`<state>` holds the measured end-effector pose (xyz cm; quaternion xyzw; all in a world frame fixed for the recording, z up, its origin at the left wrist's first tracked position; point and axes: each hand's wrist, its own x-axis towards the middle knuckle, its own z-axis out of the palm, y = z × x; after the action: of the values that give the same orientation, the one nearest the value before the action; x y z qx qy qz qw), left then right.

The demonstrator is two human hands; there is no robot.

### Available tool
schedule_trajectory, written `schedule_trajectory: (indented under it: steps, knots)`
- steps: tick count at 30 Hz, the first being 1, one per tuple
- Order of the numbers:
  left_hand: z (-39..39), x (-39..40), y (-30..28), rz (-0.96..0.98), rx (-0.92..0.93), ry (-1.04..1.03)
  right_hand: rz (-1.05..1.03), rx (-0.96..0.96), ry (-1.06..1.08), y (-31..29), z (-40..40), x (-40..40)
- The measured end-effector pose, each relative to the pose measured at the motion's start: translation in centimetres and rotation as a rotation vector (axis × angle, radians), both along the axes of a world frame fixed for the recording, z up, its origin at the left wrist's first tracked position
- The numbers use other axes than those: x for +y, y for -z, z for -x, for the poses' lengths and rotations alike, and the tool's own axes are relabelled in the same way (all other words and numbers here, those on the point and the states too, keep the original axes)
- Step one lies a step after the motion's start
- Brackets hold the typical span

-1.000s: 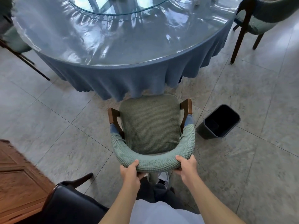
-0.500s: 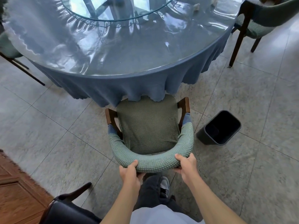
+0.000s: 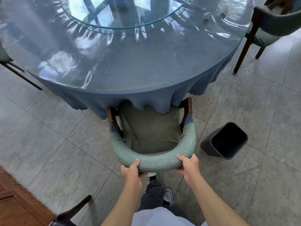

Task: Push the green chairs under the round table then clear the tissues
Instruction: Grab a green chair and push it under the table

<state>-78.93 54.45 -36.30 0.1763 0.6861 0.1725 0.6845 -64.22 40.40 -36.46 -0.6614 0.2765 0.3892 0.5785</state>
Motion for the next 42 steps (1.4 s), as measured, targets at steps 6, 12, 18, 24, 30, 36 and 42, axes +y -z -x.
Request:
schedule_trajectory:
  steps: [6,12,18,24,30,36,42]
  knots:
    - [-2.2,3.4,0.0,-0.017,-0.03,0.007,0.015,-0.009,-0.002,0.0,-2.4,3.5]
    - [-4.8,5.6,0.0,0.016,-0.043,-0.013,0.014,-0.014,-0.007,-0.1,-5.1,5.6]
    - [-7.3,7.6,0.3,0.001,-0.034,-0.03,-0.003,-0.002,-0.023,0.0,-8.0,7.7]
    - [-10.6,10.4,0.2,-0.046,-0.034,-0.07,-0.025,0.007,-0.041,0.1,-11.3,10.8]
    - [-13.6,13.3,0.0,-0.076,-0.035,-0.121,-0.062,0.016,-0.054,0.2,-14.3,14.0]
    - [-16.0,16.2,-0.1,-0.07,-0.08,-0.152,-0.104,0.043,-0.057,0.3,-17.3,17.0]
    - [-17.9,18.3,0.4,-0.056,-0.113,-0.176,-0.166,0.056,-0.044,0.4,-19.3,19.0]
